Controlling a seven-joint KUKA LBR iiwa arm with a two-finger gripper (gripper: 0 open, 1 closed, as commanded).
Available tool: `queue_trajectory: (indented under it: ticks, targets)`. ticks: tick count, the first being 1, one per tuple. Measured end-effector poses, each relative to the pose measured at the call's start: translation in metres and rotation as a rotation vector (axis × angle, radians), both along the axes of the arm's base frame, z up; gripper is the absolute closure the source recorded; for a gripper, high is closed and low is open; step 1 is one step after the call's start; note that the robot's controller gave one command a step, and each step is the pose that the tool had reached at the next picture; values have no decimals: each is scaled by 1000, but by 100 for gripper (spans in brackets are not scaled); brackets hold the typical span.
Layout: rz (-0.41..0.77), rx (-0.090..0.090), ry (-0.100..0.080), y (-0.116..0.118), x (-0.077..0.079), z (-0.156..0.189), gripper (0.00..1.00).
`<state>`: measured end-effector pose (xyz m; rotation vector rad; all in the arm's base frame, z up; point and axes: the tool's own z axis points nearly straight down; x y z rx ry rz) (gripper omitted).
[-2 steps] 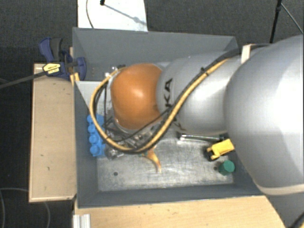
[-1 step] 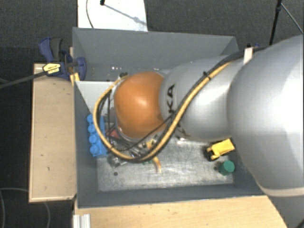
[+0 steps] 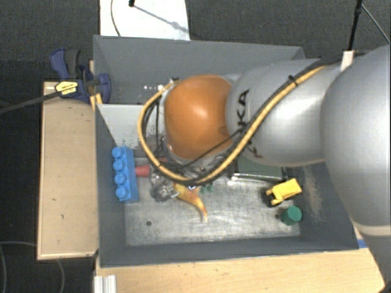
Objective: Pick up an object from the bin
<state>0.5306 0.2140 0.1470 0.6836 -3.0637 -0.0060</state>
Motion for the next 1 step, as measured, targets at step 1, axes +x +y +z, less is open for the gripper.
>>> queue_trajectory:
  ticks: [1]
  targets:
    - [61, -4, -11, -27, 37, 8, 100]
